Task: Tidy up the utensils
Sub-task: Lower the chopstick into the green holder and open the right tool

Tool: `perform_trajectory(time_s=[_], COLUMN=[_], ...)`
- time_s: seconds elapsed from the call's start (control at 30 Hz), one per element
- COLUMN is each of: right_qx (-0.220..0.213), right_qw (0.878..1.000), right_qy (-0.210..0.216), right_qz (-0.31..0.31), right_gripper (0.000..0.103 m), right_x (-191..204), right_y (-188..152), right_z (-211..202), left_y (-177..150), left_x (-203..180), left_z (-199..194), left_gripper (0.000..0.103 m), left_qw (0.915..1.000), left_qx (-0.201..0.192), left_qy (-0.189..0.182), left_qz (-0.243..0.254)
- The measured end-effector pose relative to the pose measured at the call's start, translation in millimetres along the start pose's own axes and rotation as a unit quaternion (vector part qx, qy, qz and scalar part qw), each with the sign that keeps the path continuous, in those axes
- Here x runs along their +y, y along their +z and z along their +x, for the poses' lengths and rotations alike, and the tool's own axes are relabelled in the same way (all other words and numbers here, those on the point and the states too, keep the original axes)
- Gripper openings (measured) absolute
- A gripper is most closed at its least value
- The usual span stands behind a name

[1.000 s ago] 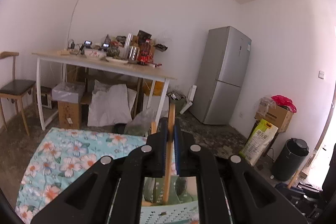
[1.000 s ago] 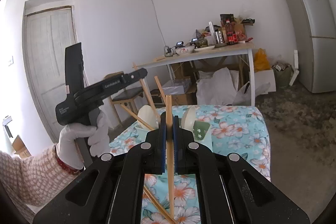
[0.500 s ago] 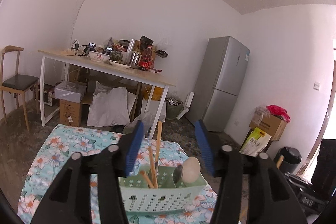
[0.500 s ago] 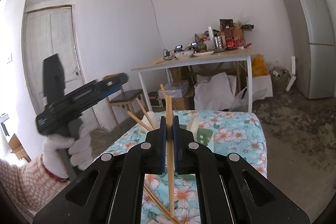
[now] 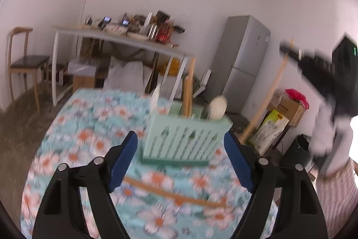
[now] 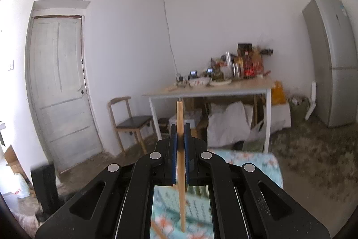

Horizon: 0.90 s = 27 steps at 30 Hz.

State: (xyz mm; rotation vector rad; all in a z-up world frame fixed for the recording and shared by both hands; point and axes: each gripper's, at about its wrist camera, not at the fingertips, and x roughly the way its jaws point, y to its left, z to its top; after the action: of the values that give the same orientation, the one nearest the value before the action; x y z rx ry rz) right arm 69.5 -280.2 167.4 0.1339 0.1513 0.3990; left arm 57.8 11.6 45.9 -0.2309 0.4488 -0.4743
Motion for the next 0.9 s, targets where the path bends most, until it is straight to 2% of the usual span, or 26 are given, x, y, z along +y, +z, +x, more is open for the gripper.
perform_trajectory(time_s=[0.17, 0.37, 0.53, 0.7, 0.8, 0.87, 0.9], right_qx=[-0.022, -0.031, -0.003, 0.055, 0.065, 0.053, 0.046], right_qw=[1.0, 0.999, 1.0, 0.998, 0.997, 0.998, 0.998], right_qy=[0.001, -0.007, -0.022, -0.031, -0.031, -0.035, -0.036], right_qz=[-0.011, -0.012, -0.021, -0.021, -0.019, -0.014, -0.011], right_gripper=[0.004, 0.004, 0.004, 0.005, 0.015, 0.035, 0.036], right_x=[2, -1, -4, -15, -19, -22, -24], right_y=[26, 32, 12, -25, -29, -26, -23], right_z=[22, 53, 87, 108, 104, 90, 85], left_y=[-28, -46, -57, -65, -70, -72, -73], left_x=[15, 29, 34, 37, 35, 33, 33], left_z=[7, 20, 28, 35, 39, 42, 43], left_gripper=[0.079, 0.079, 0.079, 0.079, 0.079, 0.079, 0.079], left_qw=[0.9993, 0.9976, 0.9961, 0.9944, 0.9935, 0.993, 0.9929], left_qx=[0.029, 0.059, 0.077, 0.091, 0.102, 0.108, 0.11], left_qy=[0.022, 0.025, 0.026, 0.025, 0.021, 0.017, 0.016], left_qz=[-0.011, -0.026, -0.034, -0.046, -0.045, -0.043, -0.044])
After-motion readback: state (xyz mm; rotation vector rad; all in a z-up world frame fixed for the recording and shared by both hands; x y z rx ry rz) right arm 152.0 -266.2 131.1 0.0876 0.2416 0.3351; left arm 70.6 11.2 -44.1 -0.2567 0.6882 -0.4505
